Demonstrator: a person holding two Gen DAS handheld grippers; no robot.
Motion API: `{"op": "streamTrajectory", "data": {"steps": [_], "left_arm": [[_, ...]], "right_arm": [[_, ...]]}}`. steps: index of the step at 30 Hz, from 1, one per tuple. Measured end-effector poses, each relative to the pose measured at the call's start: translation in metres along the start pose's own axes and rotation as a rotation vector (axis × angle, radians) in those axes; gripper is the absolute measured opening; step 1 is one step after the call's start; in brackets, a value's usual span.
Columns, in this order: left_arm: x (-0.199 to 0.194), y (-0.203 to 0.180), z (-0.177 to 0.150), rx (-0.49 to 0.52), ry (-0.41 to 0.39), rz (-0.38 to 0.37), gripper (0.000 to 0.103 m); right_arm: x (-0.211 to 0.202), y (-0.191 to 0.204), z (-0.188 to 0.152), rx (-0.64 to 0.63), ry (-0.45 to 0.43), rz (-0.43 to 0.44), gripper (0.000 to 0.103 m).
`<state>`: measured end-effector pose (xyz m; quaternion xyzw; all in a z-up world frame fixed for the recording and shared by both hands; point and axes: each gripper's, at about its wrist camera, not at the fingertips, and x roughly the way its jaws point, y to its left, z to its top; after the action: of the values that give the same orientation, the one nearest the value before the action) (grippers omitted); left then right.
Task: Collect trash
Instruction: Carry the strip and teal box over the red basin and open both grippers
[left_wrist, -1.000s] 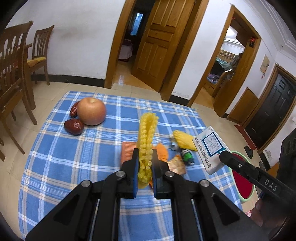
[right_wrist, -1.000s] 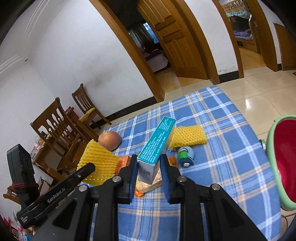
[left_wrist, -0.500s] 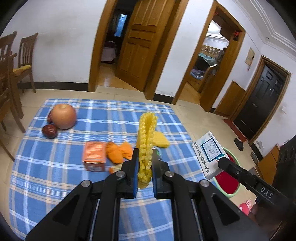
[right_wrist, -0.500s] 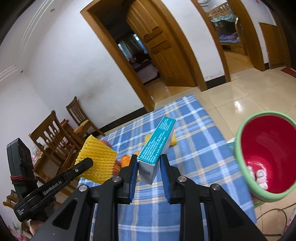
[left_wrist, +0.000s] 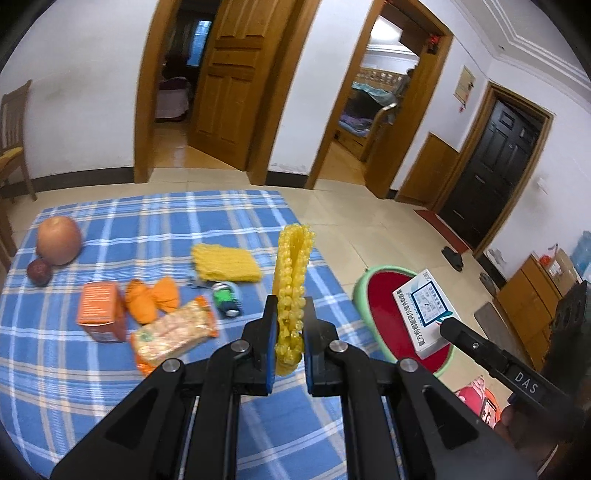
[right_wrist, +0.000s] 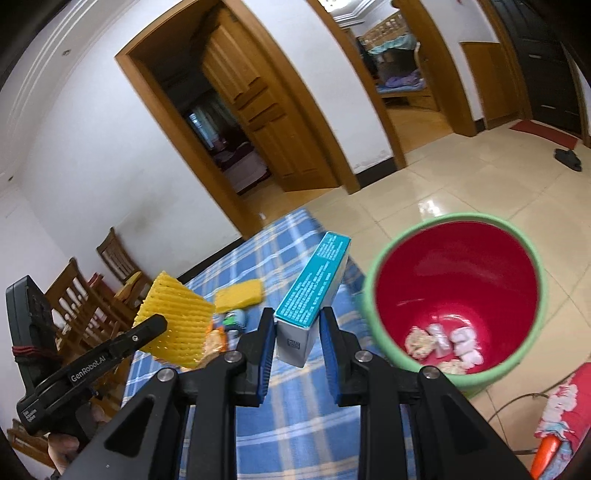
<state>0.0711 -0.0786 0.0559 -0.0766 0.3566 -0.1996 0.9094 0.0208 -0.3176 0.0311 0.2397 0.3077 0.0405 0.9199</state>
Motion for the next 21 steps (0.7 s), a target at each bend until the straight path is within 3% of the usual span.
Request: {"op": "streamTrajectory", "data": {"steps": [21], "left_arm": [[0.065, -0.076, -0.004, 0.109, 0.103, -0.086, 0.010]], "right_arm": [[-0.016, -0.080, -0.002, 0.141, -0.017, -0.086, 0.027]]}}
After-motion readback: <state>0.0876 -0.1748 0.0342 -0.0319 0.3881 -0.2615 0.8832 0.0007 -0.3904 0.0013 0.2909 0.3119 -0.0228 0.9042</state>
